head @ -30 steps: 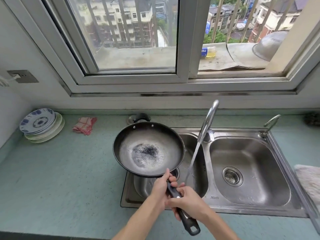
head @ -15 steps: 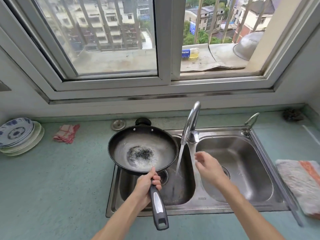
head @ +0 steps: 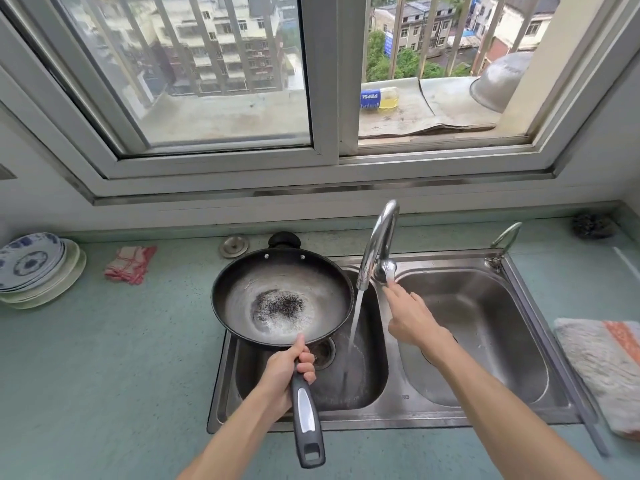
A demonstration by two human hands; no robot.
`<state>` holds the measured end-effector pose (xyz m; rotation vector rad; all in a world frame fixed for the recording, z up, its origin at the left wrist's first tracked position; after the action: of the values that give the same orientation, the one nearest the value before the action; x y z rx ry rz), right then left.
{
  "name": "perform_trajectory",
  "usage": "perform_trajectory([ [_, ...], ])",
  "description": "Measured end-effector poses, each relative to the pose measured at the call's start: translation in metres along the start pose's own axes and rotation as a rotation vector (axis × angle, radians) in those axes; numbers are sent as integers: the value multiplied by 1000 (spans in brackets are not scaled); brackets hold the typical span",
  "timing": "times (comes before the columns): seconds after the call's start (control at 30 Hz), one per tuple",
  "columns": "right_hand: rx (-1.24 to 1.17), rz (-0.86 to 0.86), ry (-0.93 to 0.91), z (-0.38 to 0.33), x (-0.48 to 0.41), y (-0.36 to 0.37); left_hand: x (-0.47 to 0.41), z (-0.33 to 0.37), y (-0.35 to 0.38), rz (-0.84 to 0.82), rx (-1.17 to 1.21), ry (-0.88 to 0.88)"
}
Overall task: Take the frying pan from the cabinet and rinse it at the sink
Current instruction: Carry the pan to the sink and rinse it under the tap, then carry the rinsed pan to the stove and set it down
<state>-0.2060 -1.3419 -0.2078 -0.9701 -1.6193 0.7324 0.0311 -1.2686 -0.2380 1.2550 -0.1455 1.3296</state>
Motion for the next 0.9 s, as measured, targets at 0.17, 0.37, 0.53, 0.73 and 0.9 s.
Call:
perform_trajectory([
  [0.17,-23,-103,55,-4,11,10,4,0,8,6,24,8],
  [0.37,-1101,-533,135,-91,129,37,8,-2,11,69,-80,66],
  [0.53,-967,-402,139,-126,155,60,8,-10,19,188,-191,112],
  [0.73,-1237,-275,90,-124,161,69,22,-10,39,241,-335,141],
  [0.9,-1624,-411,11,-107,178,83,35,-23,46,304,-484,89],
])
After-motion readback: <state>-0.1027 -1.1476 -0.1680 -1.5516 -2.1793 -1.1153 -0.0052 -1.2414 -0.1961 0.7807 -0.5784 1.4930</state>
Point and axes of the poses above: each hand's wrist, its own x-axis away from the middle knuckle, its own y-axis out of the palm, z = x × y, the point moved 5 cm from there along -x, towards the middle knuckle, and after that the axes turned 7 degrees about -z, right-handed, at the moved point
